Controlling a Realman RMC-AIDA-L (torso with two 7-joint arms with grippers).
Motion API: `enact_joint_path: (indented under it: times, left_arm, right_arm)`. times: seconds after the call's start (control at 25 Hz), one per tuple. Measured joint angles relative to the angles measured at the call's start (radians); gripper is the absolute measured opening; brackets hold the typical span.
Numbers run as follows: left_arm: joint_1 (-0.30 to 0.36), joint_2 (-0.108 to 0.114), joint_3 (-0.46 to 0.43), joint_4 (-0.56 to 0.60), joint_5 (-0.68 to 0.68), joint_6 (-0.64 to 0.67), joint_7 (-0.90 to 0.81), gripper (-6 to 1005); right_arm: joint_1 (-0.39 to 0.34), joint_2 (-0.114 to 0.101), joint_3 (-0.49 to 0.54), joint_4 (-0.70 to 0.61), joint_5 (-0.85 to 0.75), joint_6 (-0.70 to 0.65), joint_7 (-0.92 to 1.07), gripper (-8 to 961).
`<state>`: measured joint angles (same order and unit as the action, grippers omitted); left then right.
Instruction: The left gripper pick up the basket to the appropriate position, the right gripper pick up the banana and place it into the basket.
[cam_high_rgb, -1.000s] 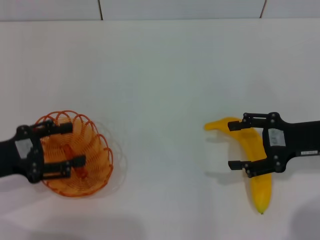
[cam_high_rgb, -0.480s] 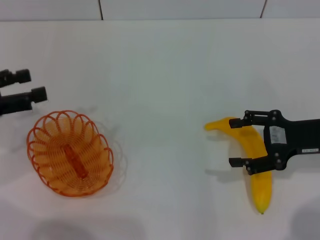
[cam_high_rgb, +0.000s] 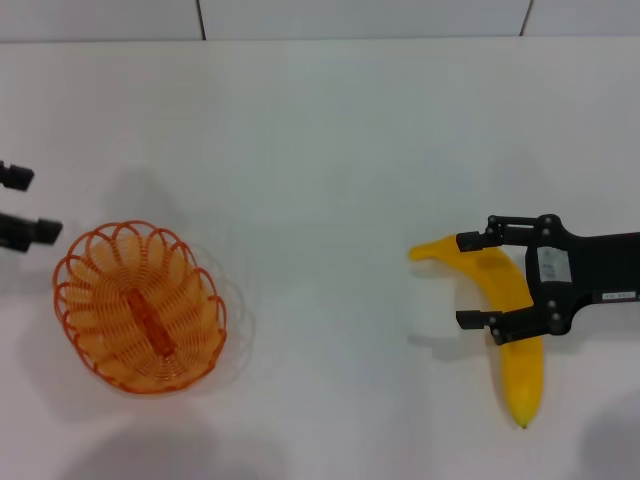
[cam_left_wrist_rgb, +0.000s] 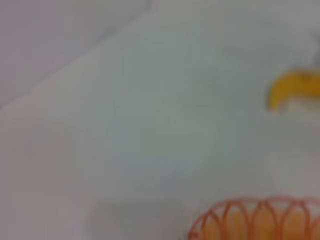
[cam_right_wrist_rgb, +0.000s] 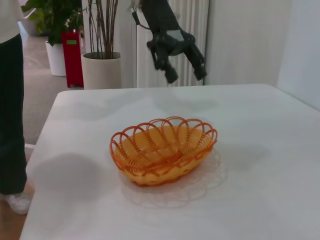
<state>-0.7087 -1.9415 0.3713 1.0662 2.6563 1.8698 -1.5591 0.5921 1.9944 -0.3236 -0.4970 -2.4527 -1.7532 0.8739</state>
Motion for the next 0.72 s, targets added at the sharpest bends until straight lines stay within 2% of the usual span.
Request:
enact_joint_path:
  times: [0.12, 0.36, 0.72]
  left_arm:
    - [-0.004, -0.035, 0.068, 0.056, 0.044, -0.014, 0.036, 877]
    - [-0.052, -0.091, 0.106, 0.075, 0.161, -0.086, 0.036, 877]
    - [-0.091, -0.094, 0.143, -0.037, 0.17, -0.199, 0.024, 877]
  right_arm:
    - [0.002, 0.0, 0.0, 0.0, 0.0, 0.0, 0.008, 894]
    - [0.005, -0.002, -0.001, 0.0, 0.0, 0.0, 0.026, 894]
    - [0.009, -0.002, 0.0, 0.0, 0.0, 0.0, 0.027, 893]
